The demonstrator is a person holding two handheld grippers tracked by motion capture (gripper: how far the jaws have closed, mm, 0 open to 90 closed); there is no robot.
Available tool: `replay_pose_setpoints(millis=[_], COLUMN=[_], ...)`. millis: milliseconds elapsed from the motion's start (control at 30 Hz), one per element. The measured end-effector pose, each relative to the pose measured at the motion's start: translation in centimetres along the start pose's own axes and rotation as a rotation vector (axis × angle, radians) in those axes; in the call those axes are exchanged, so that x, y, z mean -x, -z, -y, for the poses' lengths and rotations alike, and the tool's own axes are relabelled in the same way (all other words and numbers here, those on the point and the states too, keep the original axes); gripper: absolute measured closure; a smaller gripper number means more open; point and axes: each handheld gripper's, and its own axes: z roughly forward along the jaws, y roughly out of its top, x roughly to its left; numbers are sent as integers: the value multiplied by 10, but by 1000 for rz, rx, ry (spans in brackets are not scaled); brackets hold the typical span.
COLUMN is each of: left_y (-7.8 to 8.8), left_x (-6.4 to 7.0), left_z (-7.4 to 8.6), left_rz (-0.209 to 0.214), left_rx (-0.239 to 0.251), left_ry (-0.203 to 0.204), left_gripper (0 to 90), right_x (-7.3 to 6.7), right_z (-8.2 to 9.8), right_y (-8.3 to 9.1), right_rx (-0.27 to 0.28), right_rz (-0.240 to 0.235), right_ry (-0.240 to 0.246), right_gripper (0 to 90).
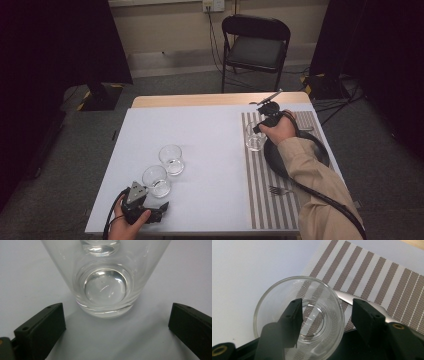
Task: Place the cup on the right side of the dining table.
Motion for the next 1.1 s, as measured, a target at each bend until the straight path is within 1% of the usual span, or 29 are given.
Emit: replay_pose_setpoints(millis=[67, 167, 233, 333, 400, 433, 467, 500, 600, 700, 767, 800, 900, 1033, 1100], left_y=[0, 0, 0, 0, 0, 0, 0, 0, 0, 0, 0, 0, 0, 0, 0], left_x=[0, 0, 0, 0, 0, 0, 0, 0, 0, 0, 0, 0, 0, 0, 0], left_z=[0, 0, 0, 0, 0, 0, 0, 0, 0, 0, 0, 0, 0, 0, 0], left_rz=[0, 0, 0, 0, 0, 0, 0, 0, 0, 0, 0, 0, 0, 0, 0], left_rx=[0, -1, -3, -4, -1, -4, -1, -1, -3, -4, -3, -3, -3, -3, -3], left_ry=[0, -1, -4, -4, -1, -4, -1, -1, -4, -5, -4, -4, -3, -4, -4], left_gripper=[1, 1, 1, 1, 1, 1, 1, 1, 1, 1, 1, 1, 1, 1, 1], right_x=[1, 2, 3, 3, 3, 3, 3, 2, 2, 2, 1, 1, 0, 1, 0], right_z=[1, 2, 3, 3, 3, 3, 3, 3, 3, 3, 3, 3, 4, 4, 5], right_y=[1, 2, 3, 4, 4, 5, 5, 6, 7, 9, 10, 10, 11, 13, 14], right_rx=[4, 4, 9, 7, 16, 15, 19, 25, 23, 35, 26, 32, 27, 34, 31], right_rz=[4, 0, -1, -2, 0, -1, 4, -4, -19, -23, -31, -27, -23, -23, -19], right_ry=[-11, -16, -17, -37, -32, -40, -46, -38, -39, -35, -41, -34, -46, -34, -36], right_gripper=[375, 350, 311, 252, 236, 225, 206, 179, 177, 176, 176, 178, 177, 176, 176])
